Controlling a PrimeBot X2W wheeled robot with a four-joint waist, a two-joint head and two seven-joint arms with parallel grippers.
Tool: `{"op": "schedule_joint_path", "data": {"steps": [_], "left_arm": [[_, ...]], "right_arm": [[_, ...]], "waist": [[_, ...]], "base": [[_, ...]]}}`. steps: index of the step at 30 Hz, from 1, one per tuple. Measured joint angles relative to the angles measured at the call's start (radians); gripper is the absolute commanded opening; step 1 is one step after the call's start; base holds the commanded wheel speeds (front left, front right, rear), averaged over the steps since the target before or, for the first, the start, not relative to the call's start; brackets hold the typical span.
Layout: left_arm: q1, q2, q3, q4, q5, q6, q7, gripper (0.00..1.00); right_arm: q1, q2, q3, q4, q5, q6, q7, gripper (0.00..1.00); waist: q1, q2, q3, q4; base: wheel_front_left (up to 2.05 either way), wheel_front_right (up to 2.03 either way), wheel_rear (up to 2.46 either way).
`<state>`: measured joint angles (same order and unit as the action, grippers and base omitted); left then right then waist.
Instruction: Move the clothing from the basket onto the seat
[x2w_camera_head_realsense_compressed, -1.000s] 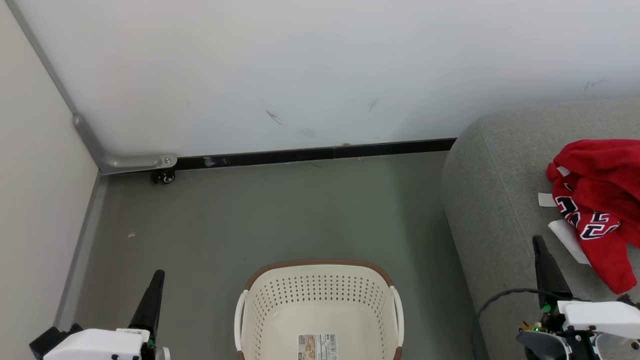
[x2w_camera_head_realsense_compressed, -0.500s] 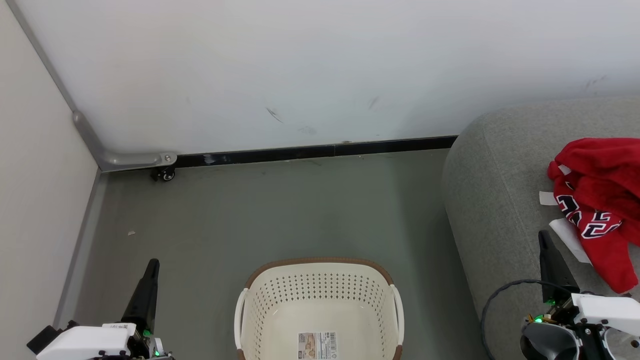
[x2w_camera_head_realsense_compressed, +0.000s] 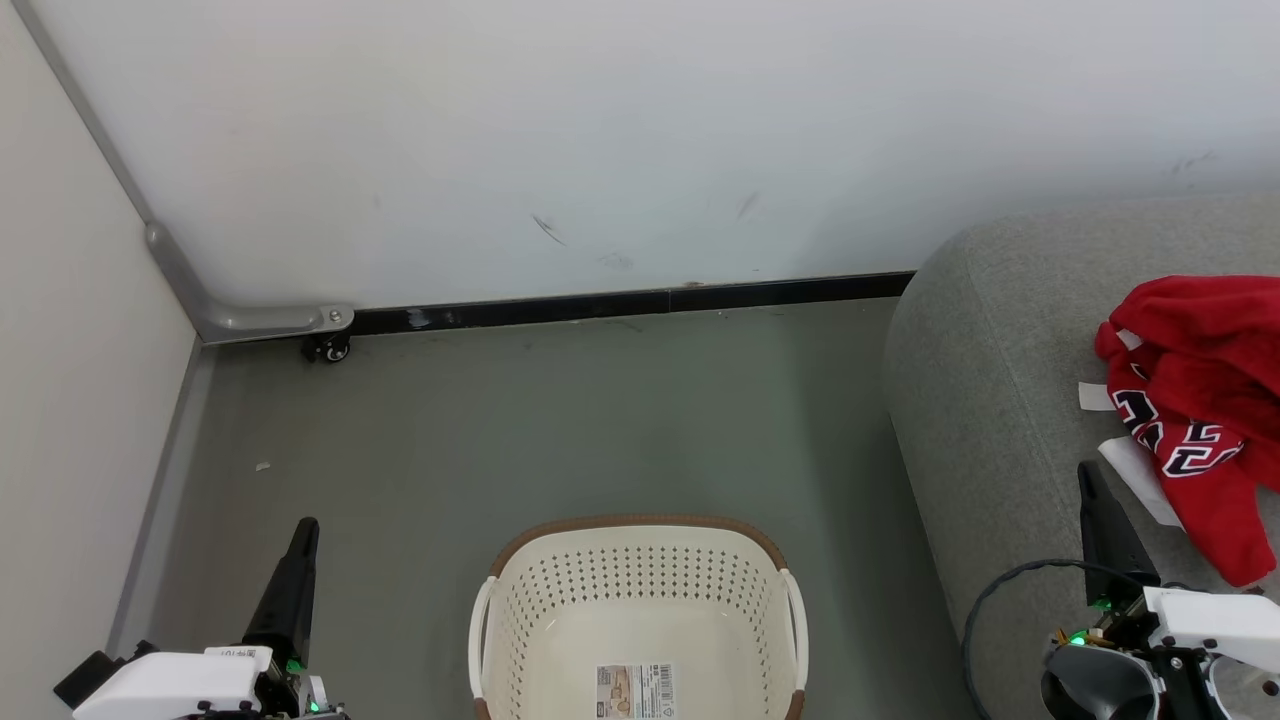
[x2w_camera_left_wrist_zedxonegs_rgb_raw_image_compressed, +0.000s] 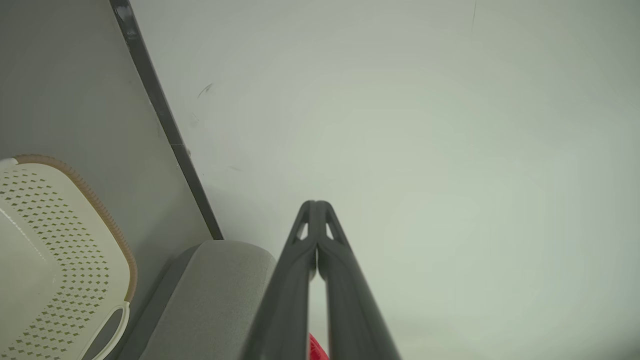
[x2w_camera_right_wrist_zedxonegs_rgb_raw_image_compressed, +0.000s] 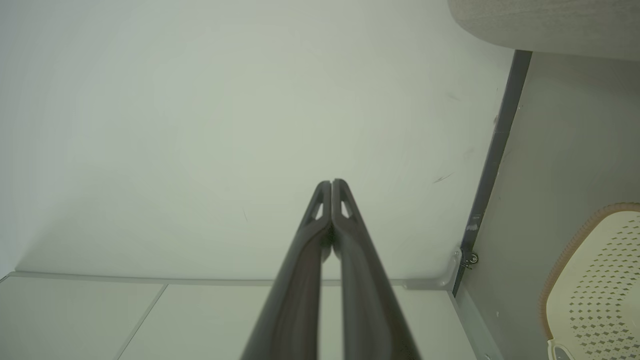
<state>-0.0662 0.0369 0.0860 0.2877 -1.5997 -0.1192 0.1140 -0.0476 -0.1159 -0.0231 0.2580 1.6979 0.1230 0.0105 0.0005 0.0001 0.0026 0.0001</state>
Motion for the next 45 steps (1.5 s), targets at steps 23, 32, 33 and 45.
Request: {"op": "schedule_joint_path", "data": {"steps": [23, 32, 33, 45], "left_arm": [[0.0, 0.0, 0.0, 0.0, 0.0, 0.0, 0.0, 0.0], [0.0, 0.0, 0.0, 0.0, 0.0, 0.0, 0.0, 0.0], [0.0, 0.0, 0.0, 0.0, 0.0, 0.0, 0.0, 0.0], [0.0, 0.0, 0.0, -0.003, 0.0, 0.0, 0.0, 0.0]], "right_arm": [[-0.001, 0.0, -0.003, 0.001, 0.0, 0.0, 0.008, 0.0], [-0.001, 0.001, -0.004, 0.002, 0.0, 0.0, 0.008, 0.0], [-0.001, 0.001, -0.004, 0.002, 0.0, 0.0, 0.008, 0.0], [-0.001, 0.001, -0.006, 0.003, -0.001, 0.0, 0.008, 0.0]], "waist": [[-0.0002, 0.0, 0.0, 0.0], [-0.0002, 0.0, 0.0, 0.0], [-0.0002, 0.0, 0.0, 0.0], [-0.0002, 0.0, 0.0, 0.0]], "base": [[0.0, 0.0, 0.0], [0.0, 0.0, 0.0], [0.0, 0.0, 0.0], [0.0, 0.0, 0.0]]}}
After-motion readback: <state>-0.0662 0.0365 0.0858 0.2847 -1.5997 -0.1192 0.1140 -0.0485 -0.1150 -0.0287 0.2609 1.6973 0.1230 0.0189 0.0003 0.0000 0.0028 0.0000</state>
